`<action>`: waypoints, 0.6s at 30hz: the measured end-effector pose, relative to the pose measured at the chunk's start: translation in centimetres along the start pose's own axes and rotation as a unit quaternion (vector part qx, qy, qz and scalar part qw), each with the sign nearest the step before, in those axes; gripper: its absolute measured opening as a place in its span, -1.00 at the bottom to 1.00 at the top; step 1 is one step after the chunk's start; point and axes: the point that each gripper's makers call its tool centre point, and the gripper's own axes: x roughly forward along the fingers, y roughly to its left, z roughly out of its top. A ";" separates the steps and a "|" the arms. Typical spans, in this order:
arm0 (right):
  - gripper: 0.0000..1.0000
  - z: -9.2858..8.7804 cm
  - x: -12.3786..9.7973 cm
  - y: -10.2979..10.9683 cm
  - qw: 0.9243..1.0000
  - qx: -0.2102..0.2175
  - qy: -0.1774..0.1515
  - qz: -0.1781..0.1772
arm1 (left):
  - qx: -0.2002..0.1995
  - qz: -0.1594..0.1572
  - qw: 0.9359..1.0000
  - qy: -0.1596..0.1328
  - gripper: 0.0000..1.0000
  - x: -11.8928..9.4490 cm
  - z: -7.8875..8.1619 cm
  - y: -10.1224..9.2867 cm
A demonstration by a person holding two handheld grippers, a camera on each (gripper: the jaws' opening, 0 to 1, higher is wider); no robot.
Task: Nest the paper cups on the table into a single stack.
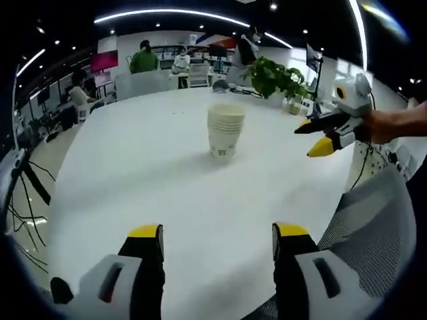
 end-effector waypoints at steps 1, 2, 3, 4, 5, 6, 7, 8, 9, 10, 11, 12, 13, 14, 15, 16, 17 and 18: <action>0.21 -0.5 -0.2 0.2 1.000 0.001 0.001 -0.002 | -0.005 0.004 1.000 0.001 0.29 0.0 -0.4 0.0; 0.20 -0.8 -0.4 0.3 1.000 0.004 0.001 -0.005 | -0.009 0.006 1.000 0.004 0.28 0.1 -0.7 0.1; 0.20 -1.0 -0.4 0.5 1.000 0.008 0.002 -0.006 | -0.005 0.007 1.000 0.009 0.28 0.1 -0.9 0.0; 0.21 -1.2 -0.6 0.7 1.000 0.013 0.000 -0.006 | 0.015 0.016 1.000 0.014 0.28 0.0 -0.8 0.4; 0.22 -1.3 -0.7 0.9 1.000 0.021 -0.004 -0.008 | 0.014 0.016 1.000 0.008 0.28 0.0 -0.4 0.4; 0.23 -1.4 -0.8 1.0 1.000 0.027 -0.008 -0.010 | 0.012 0.015 1.000 0.005 0.28 -0.1 -0.2 0.4; 0.23 -1.5 -0.9 1.2 0.999 0.029 -0.011 -0.013 | 0.014 0.015 1.000 0.003 0.28 -0.1 -0.1 0.3; 0.24 -1.7 -1.0 1.3 0.999 0.030 -0.011 -0.015 | 0.018 0.017 1.000 0.003 0.28 -0.1 -0.1 0.3; 0.24 -1.7 -1.1 1.5 0.999 0.031 -0.011 -0.017 | 0.021 0.018 1.000 0.004 0.28 -0.2 -0.2 0.3; 0.24 -1.8 -1.3 1.7 0.999 0.034 -0.012 -0.020 | 0.019 0.016 1.000 0.007 0.27 -0.1 -0.5 0.3; 0.24 -1.9 -1.4 1.7 0.999 0.036 -0.015 -0.024 | 0.017 0.015 1.000 0.011 0.27 -0.1 -0.7 0.3; 0.25 -2.0 -1.5 1.7 0.999 0.042 -0.016 -0.027 | 0.020 0.015 1.000 0.015 0.27 0.2 -1.0 0.3; 0.25 -2.1 -1.6 1.7 0.998 0.045 -0.017 -0.029 | 0.022 0.016 1.000 0.015 0.26 0.2 -1.0 0.4; 0.25 -2.2 -1.8 1.8 0.998 0.049 -0.019 -0.032 | 0.022 0.016 1.000 0.014 0.26 0.0 -0.9 0.2; 0.26 -2.3 -1.9 1.7 0.998 0.050 -0.020 -0.035 | 0.021 0.017 1.000 0.014 0.24 0.0 -0.8 0.0; 0.26 -2.4 -2.1 1.7 0.998 0.051 -0.020 -0.039 | 0.023 0.019 0.999 0.016 0.23 0.0 -0.9 0.1; 0.26 -2.4 -2.2 1.8 0.998 0.052 -0.020 -0.040 | 0.026 0.021 0.999 0.019 0.21 0.0 -1.1 0.2; 0.26 -2.5 -2.3 1.8 0.998 0.052 -0.019 -0.042 | 0.027 0.022 0.999 0.021 0.20 -0.1 -1.1 0.3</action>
